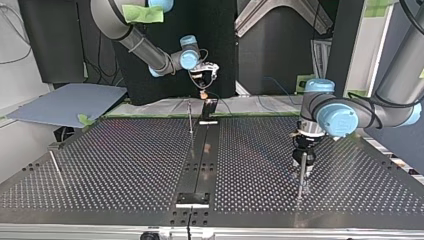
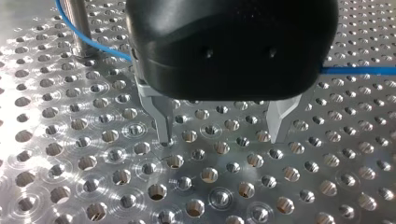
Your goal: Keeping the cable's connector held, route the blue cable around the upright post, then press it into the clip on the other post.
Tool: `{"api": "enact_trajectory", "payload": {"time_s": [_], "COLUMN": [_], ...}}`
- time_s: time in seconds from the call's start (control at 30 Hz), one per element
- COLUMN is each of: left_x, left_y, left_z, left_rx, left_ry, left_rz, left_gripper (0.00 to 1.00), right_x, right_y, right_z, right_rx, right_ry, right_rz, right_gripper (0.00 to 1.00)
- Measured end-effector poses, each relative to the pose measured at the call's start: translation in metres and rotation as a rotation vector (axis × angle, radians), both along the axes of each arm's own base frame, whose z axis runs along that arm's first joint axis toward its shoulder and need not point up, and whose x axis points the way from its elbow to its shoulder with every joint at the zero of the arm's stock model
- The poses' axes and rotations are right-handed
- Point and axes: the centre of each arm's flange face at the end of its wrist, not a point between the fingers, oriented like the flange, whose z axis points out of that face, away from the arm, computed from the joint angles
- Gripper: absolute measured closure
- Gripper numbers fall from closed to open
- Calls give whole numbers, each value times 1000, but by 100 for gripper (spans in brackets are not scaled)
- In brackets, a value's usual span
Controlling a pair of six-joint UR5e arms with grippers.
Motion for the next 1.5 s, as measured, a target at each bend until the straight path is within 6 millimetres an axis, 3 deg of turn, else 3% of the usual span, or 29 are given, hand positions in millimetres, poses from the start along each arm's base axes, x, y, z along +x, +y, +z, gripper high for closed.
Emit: {"api": "enact_trajectory", "payload": {"time_s": [0.57, 1.13, 1.5], "left_x": [0, 1, 0], "left_y": [1, 4, 5], "left_z": [0, 0, -1], "left_rx": [-8, -14, -19], "left_ry": [0, 1, 10], "left_rz": [2, 7, 25], "left_gripper": [1, 1, 1], "right_x": [-35, -69, -95], "right_y": [8, 7, 5], "right_z": [-58, -67, -47], "right_rx": [40, 43, -6], "right_ry": [12, 14, -15], "right_rz": [-48, -106, -159], "right_gripper": [100, 100, 100]}}
